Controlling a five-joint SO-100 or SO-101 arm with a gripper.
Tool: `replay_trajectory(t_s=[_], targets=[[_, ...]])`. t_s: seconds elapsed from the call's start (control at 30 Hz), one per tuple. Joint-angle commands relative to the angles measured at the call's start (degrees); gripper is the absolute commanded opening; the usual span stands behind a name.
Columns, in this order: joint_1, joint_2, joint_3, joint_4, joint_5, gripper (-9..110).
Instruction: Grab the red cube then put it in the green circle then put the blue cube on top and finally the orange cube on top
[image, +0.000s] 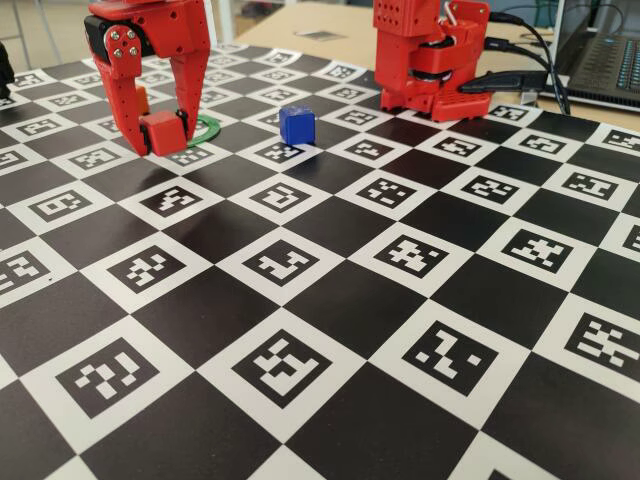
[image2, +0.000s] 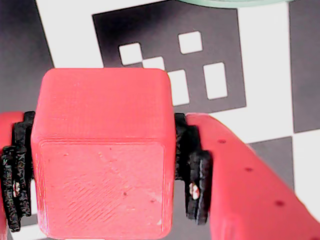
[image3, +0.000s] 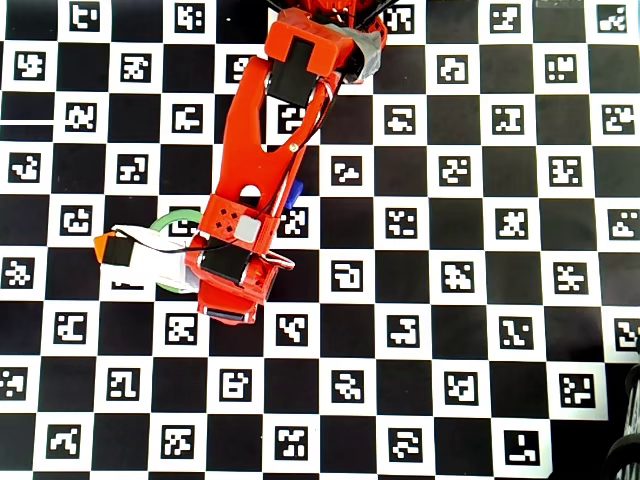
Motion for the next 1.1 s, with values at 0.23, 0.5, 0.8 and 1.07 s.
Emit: replay_trajectory(t_s=[0.23, 0.5, 0.8, 1.07], targets=[[4.2, 21.1, -3.1, 9.3, -7.6, 7], [7.2, 32.4, 1.7, 15.8, -16.3, 6], [11.7, 36.2, 6.3, 16.2, -24.1, 6], [14.0, 34.5, 9.8, 13.5, -30.5, 6]])
